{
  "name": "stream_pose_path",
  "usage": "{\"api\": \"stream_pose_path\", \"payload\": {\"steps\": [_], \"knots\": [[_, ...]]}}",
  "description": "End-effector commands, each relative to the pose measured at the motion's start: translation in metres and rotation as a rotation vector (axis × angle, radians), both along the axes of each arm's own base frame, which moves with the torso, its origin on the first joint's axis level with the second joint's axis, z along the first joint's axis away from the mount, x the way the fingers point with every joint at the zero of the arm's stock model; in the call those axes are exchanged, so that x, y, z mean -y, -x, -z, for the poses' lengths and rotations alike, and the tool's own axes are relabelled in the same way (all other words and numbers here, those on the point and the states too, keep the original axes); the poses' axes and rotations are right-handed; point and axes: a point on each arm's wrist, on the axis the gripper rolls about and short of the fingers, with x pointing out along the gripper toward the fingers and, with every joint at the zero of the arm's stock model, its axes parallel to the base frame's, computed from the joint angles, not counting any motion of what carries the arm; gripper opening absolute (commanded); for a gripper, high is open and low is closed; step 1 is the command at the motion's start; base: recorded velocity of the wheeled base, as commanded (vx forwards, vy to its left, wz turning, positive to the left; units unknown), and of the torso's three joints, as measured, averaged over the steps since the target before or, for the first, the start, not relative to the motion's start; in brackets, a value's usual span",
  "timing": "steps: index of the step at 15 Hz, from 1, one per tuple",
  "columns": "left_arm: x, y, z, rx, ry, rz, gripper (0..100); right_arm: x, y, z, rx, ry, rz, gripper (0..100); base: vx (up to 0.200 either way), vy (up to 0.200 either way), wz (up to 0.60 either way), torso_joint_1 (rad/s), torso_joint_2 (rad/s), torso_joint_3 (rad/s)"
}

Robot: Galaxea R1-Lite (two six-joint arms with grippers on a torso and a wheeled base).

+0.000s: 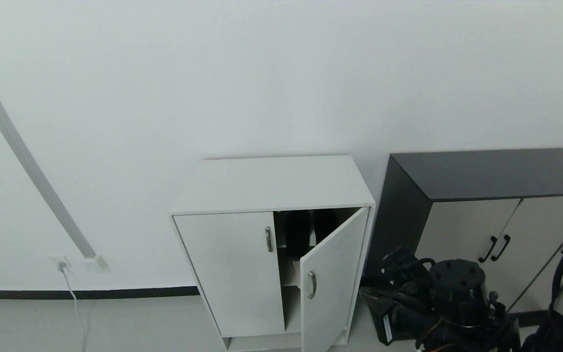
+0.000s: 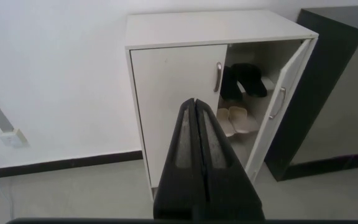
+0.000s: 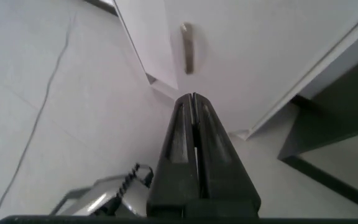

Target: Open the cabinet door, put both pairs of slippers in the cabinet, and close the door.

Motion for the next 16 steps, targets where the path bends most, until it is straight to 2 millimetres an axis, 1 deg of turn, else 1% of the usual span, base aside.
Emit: {"api": "stream_pose_path", "payload": {"steps": [1, 3, 4, 6, 8, 10, 13, 16], "knots": [[0.0, 0.0, 0.0, -0.002, 0.0, 0.0, 0, 0.004, 0.009, 0.004, -0.022, 0.02, -0.012, 0, 0.2, 0.0, 0.0, 0.007, 0.0, 0.002], [0.0, 0.0, 0.0, -0.002, 0.0, 0.0, 0, 0.002, 0.008, 0.01, -0.037, 0.033, -0.021, 0, 0.2, 0.0, 0.0, 0.005, 0.0, 0.005], [0.0, 0.0, 0.0, -0.002, 0.0, 0.0, 0, -0.002, 0.004, 0.015, -0.043, 0.036, -0.02, 0, 0.2, 0.0, 0.0, -0.002, 0.01, 0.027], [0.0, 0.0, 0.0, 0.0, 0.0, 0.0, 0, -0.01, -0.005, 0.022, -0.045, 0.04, -0.018, 0, 0.0, 0.0, 0.0, 0.0, 0.0, 0.0], [0.0, 0.0, 0.0, 0.0, 0.001, 0.0, 0, -0.024, -0.022, 0.035, -0.042, 0.039, -0.014, 0, 0.0, 0.0, 0.0, 0.0, 0.0, 0.0], [0.0, 0.0, 0.0, 0.0, 0.001, 0.0, 0, -0.031, -0.034, 0.044, -0.043, 0.038, -0.004, 0, 0.0, 0.0, 0.0, 0.0, 0.0, 0.0], [0.0, 0.0, 0.0, 0.0, 0.001, -0.001, 0, -0.034, -0.049, 0.052, -0.038, 0.034, 0.018, 0, 0.0, 0.0, 0.0, 0.0, 0.0, 0.0], [0.0, 0.0, 0.0, 0.0, 0.001, 0.0, 0, -0.037, -0.064, 0.055, -0.02, 0.019, 0.038, 0, 0.0, 0.0, 0.0, 0.0, 0.0, 0.0]]}}
